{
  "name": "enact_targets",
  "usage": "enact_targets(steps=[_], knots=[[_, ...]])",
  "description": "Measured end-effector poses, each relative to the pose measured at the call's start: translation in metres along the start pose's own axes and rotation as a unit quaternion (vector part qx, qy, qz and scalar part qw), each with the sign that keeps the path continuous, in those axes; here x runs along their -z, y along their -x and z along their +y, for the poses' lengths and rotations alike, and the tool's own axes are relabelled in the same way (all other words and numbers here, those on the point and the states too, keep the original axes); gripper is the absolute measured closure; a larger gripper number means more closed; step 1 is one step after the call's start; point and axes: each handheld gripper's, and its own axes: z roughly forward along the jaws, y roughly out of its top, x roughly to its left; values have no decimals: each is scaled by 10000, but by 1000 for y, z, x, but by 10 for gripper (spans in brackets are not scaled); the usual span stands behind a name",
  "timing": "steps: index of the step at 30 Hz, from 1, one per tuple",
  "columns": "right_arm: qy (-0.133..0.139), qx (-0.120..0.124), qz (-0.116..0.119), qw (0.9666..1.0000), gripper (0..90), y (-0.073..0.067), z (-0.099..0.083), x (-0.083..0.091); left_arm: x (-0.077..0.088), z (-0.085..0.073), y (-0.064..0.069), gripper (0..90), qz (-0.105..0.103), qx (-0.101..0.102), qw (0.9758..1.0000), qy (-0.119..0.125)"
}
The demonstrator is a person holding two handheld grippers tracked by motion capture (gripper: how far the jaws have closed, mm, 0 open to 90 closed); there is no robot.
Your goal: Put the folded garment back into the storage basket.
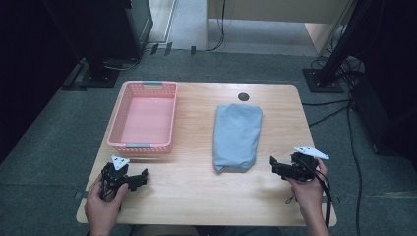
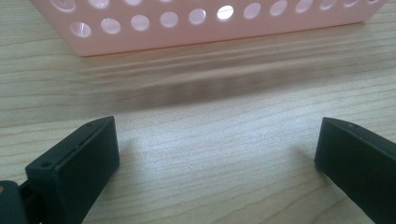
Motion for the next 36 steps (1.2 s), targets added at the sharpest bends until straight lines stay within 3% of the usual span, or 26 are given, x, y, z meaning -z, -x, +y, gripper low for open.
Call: enact_targets(steps=[8,14,20,36], knots=[[273,142,149,9994,0,-24,26,0,0,0,0,0,16,23,10000,9],[494,93,183,9986,0,-36,38,-4,0,0,0,0,33,34,10000,-3],[422,10,298,9987,0,-43,45,-12,0,0,0,0,44,41,10000,-9],[244,-13,284,9993,0,-66,68,-29,0,0,0,0,39,51,10000,4]])
